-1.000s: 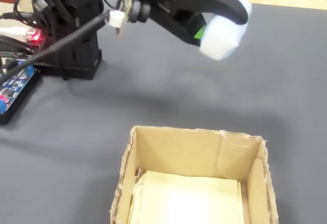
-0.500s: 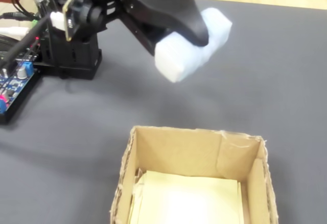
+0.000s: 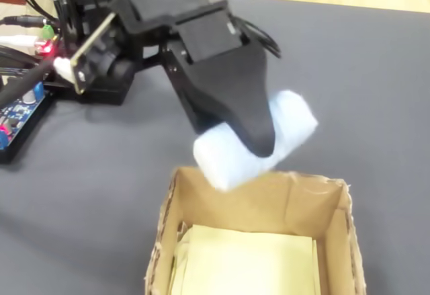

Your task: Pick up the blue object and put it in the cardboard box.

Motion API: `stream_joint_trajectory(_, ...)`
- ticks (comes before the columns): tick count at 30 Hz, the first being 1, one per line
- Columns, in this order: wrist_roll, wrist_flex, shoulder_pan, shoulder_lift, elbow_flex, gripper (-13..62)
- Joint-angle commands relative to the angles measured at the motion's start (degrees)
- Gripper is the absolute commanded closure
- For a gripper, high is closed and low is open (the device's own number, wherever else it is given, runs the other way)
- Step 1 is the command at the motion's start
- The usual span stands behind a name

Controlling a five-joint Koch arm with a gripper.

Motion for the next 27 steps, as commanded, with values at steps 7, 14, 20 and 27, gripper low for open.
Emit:
stream_joint_trajectory(7,1.9,4.7,2.8,-5.3,-11.2,28.0)
stream_joint_trajectory(14,2.9,7.0,2.8,-5.4,-10.6,20.2)
stream_joint_trajectory(20,3.5,6.9,2.5,-5.3,-10.8,18.6)
stream_joint_trajectory(27,8.3,2.0,-5.8,4.6,-6.2,15.2)
